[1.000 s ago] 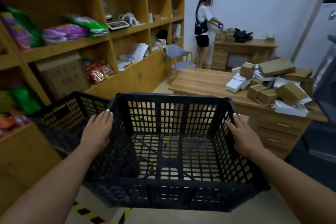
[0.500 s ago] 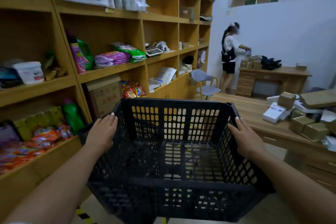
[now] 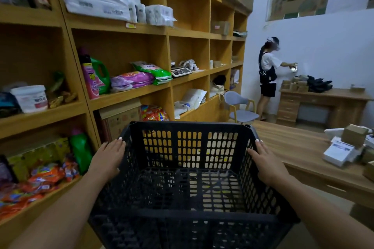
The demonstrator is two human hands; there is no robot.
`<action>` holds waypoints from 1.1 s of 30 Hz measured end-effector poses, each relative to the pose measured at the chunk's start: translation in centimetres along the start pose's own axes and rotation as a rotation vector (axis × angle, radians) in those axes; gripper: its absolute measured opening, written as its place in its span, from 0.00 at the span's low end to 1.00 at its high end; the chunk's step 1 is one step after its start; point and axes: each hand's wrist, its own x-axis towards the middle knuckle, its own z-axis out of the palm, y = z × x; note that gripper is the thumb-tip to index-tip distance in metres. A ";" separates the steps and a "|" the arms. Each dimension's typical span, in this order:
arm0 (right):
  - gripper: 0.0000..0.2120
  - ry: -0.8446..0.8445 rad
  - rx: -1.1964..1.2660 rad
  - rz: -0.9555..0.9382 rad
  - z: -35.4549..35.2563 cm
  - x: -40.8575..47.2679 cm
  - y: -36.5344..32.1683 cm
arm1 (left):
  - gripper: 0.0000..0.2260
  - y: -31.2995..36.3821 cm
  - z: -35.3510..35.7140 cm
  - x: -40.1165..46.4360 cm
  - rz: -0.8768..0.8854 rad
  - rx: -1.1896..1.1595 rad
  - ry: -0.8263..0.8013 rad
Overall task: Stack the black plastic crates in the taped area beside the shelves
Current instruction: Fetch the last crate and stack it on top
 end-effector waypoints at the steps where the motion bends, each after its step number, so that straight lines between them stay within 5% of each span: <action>1: 0.37 -0.003 0.001 -0.005 0.1 1.0 -0.3 | 0.39 -0.3 0.3 1.0 0.001 0.004 0.004; 17: 0.38 -0.089 -0.068 0.182 3.0 6.5 -8.8 | 0.41 -7.2 6.1 14.8 0.163 -0.074 0.034; 26: 0.33 -0.153 -0.178 0.239 3.1 5.0 -10.3 | 0.40 -7.6 7.7 15.8 0.249 -0.194 0.058; 33: 0.38 -0.207 -0.179 0.266 3.0 4.7 -10.5 | 0.40 -7.3 7.6 15.7 0.218 -0.257 -0.033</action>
